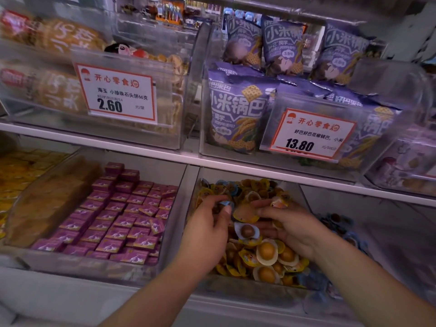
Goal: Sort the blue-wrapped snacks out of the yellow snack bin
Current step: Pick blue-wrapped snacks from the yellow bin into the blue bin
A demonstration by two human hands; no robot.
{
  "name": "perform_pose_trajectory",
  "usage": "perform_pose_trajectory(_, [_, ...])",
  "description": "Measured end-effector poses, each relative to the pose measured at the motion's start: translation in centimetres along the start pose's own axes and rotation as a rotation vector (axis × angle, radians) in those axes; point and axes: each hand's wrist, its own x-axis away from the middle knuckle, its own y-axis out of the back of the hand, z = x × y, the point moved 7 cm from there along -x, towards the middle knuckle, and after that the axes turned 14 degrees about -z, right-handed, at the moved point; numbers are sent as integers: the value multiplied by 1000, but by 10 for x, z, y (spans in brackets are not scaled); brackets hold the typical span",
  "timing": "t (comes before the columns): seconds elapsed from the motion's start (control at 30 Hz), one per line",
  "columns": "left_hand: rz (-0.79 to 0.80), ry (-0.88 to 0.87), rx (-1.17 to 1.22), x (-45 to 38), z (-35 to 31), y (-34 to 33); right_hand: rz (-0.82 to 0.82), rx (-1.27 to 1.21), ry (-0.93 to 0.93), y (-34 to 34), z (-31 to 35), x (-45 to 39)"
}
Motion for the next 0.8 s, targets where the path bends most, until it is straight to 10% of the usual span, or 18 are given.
perform_pose_trajectory(0.2, [121,-322,-317,11,-12,-9,-21,9,-6,3,-2,-1])
perform_pose_trajectory(0.4, [354,-463,-463,21,-18,-25,-291,699,597,10,33,11])
perform_pose_trajectory(0.53, [398,-435,-513,21,-13,-18,-168,1186,587,7,30,6])
perform_pose_trajectory(0.8, [235,-348,-440,24,-14,4,44,1074,683,-64,34,-37])
